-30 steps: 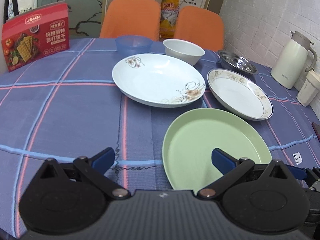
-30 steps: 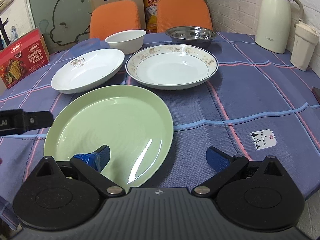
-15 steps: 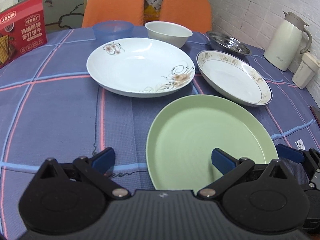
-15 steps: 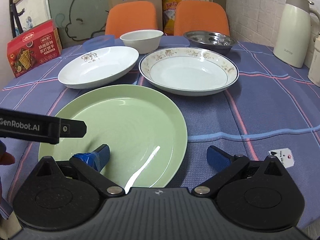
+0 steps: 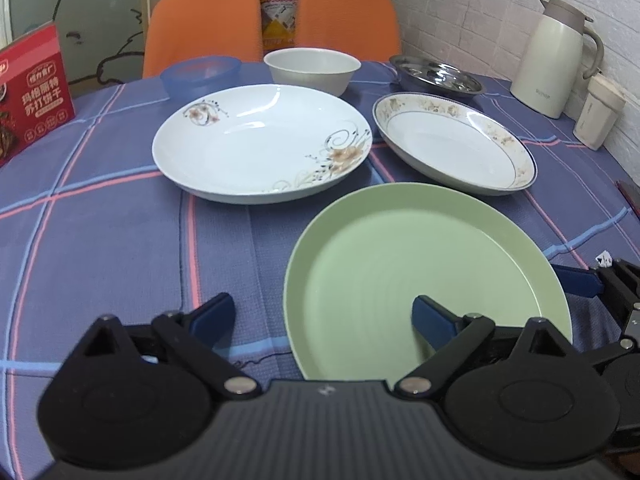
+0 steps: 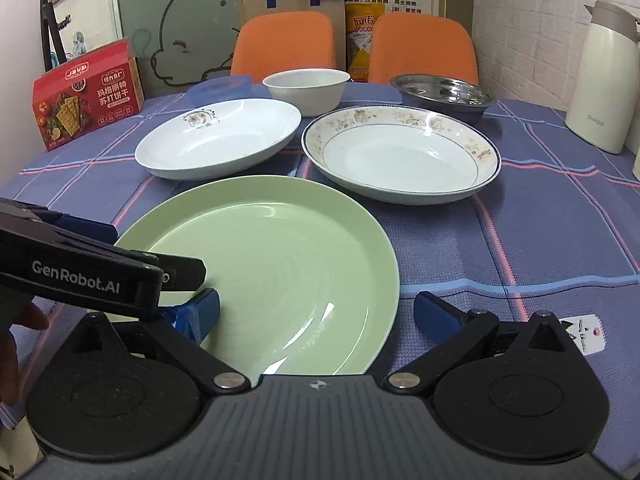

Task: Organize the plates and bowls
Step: 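Move the left tool to the light green plate rim and close it, then carry the green plate with the left tool toward the white floral plate and release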

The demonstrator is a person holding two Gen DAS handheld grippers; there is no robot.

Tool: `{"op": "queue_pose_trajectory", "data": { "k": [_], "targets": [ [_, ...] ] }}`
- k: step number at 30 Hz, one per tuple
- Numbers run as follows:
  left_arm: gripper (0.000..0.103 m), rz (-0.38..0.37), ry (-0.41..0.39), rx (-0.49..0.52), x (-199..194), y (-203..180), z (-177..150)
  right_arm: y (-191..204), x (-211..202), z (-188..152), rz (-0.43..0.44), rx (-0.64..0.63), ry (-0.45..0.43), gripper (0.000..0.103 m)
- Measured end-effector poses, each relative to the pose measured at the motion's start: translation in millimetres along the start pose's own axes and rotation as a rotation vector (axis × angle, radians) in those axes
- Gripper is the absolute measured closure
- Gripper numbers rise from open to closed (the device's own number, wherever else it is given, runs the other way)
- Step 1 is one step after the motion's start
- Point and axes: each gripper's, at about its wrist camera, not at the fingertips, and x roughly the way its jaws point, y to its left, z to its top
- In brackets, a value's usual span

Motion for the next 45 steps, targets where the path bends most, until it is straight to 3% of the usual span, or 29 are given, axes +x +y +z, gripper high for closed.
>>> {"op": "queue_pose_trajectory", "data": {
  "k": [2,7,11,15,25,30,34,39,45],
  "targets": [
    [0.034,-0.023,-0.020,0.020,-4,-4,-2,7,1,0,0.025,-0.017,0.002,0.013],
    [0.042,-0.032,-0.010,-0.024,-7,1,-1,20,1,-4,0.031,-0.024,-0.042,0.014],
    [0.042,-0.036,-0.017,-0.061,-21,9,-3,20,-6,-3,0.058,0.010,-0.052,0.015],
    [0.042,0.012,-0.028,-0.083,-39,22,-6,38,-19,-2,0.043,-0.021,-0.089,0.015],
    [0.042,0.137,-0.035,-0.177,-69,86,-27,95,-15,4,0.183,-0.047,-0.099,0.014],
    [0.042,0.108,-0.022,-0.209,-60,98,-28,117,-4,7,0.213,-0.076,-0.081,0.014],
    [0.042,0.091,-0.027,-0.188,-51,91,-26,115,-2,8,0.182,-0.080,-0.069,0.014],
    [0.036,0.122,-0.030,-0.158,-42,89,-28,113,8,6,0.147,-0.078,-0.041,0.013],
    [0.031,0.037,-0.063,-0.229,-50,104,-24,108,10,3,0.191,-0.089,-0.029,0.015]
  ]
}}
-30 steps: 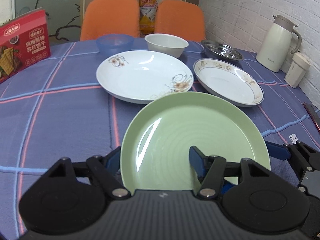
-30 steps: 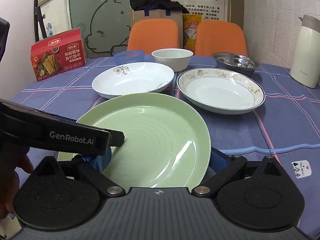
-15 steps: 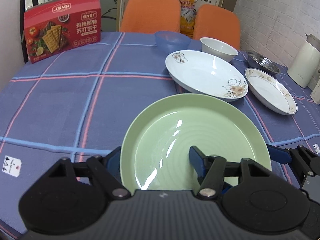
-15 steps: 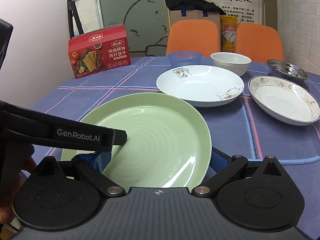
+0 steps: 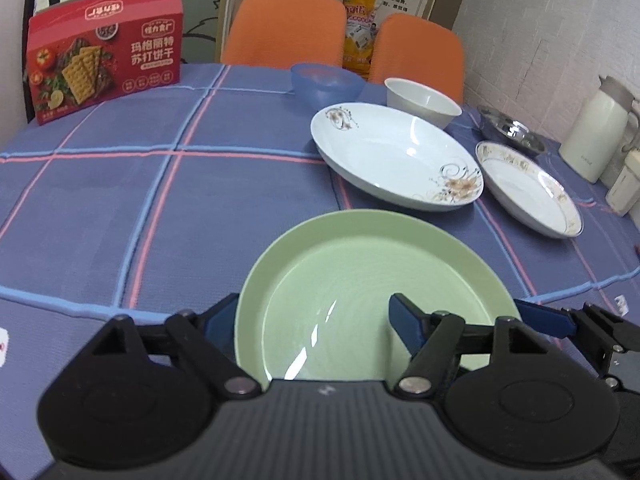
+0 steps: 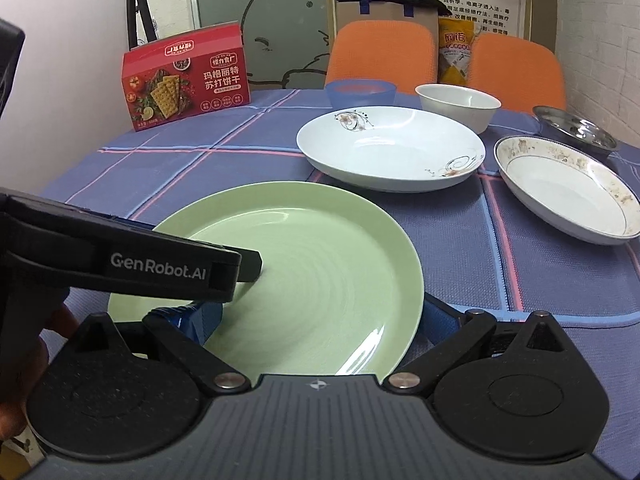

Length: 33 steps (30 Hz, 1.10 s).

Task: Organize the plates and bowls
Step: 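Carry the green plate with the left tool toward the white floral plate and release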

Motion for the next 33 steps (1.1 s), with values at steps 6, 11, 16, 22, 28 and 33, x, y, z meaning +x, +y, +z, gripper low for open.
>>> {"op": "queue_pose_trajectory", "data": {
  "k": [6,11,16,22,28,33],
  "targets": [
    [0.028,0.027,-0.057,0.001,-11,3,20,-38,-28,12,-0.022,0.128,-0.084,0.015],
    [0.027,0.050,-0.062,0.031,-9,0,37,-57,-21,28,-0.036,0.137,-0.071,0.015],
    [0.025,0.100,-0.076,0.076,-6,-8,40,-63,-17,41,-0.029,0.137,-0.071,0.015],
    [0.025,0.078,-0.064,0.072,-3,-13,40,-72,-17,35,-0.026,0.184,-0.055,0.015],
    [0.025,0.075,-0.067,0.077,2,-15,46,-80,-20,35,-0.043,0.209,-0.053,0.014],
    [0.025,0.083,-0.051,0.071,15,-6,63,-88,-9,42,-0.043,0.204,-0.043,0.014]
  ]
}}
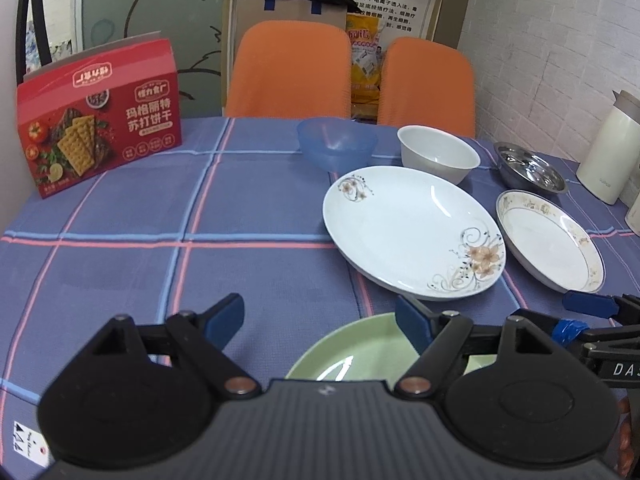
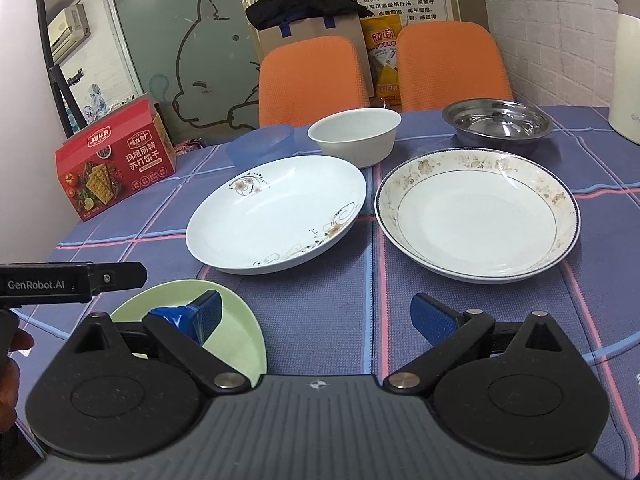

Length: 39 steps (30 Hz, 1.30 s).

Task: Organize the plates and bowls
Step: 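Carry the green plate with the left tool toward the white floral plate and release, then close the left tool on the rim of the white floral plate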

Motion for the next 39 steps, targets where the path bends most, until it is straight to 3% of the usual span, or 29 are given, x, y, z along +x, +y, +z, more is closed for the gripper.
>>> {"op": "queue_pose_trajectory", "data": {
  "k": [9,15,22,25,31,36,39],
  "targets": [
    [0.025,0.050,0.002,-0.065,30,27,27,-3,46,67,0.040,-0.160,-0.040,0.014],
    [0.025,0.077,0.029,-0.070,49,40,34,-18,103,99,0.058,-0.175,0.050,0.014],
    [0.025,0.076,0.031,-0.070,55,48,38,-6,138,92,0.123,-0.179,0.195,0.013],
    [0.025,0.076,0.034,-0.066,56,48,38,5,138,87,0.063,-0.187,0.184,0.012],
    [0.025,0.034,0.044,-0.067,66,43,44,16,132,85,0.171,-0.147,0.184,0.014],
    [0.025,-0.053,0.117,-0.100,93,37,49,9,117,71,0.132,-0.135,0.180,0.014],
    [0.025,-0.061,0.142,-0.086,105,28,50,14,114,63,0.134,-0.157,0.182,0.014]
  ]
}}
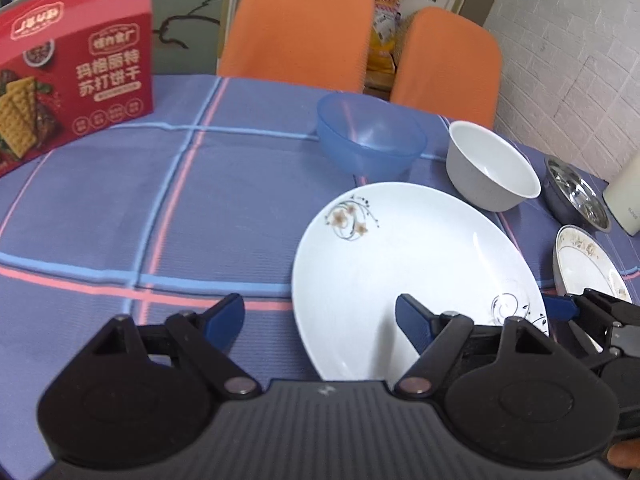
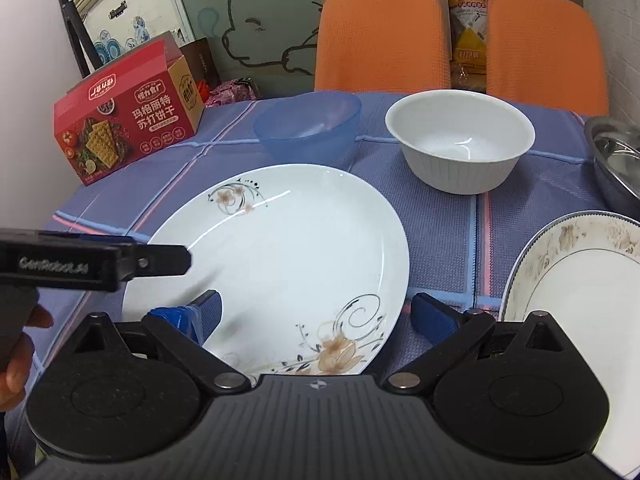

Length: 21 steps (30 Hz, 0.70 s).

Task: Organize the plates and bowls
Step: 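Close the left tool on the rim of the white floral plate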

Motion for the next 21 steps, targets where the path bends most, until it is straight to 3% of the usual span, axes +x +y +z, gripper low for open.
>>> {"op": "queue_pose_trajectory", "data": {
  "k": [6,10,16,21],
  "targets": [
    [0.027,0.035,-0.018,0.039,6,-8,-1,12,8,-4,-0.035,-0.088,-0.019,0.012],
    [0.043,0.012,-0.024,0.110,6,-23,-6,18,9,-5,-0.030,-0.083,-0.021,0.012],
    [0.045,0.024,-0.006,0.090,6,-24,-2,24,9,-2,-0.048,-0.019,-0.008,0.012],
    [0.045,0.029,-0.065,0.099,-8,-27,10,31,6,0,-0.057,-0.003,-0.013,0.012]
  ]
}}
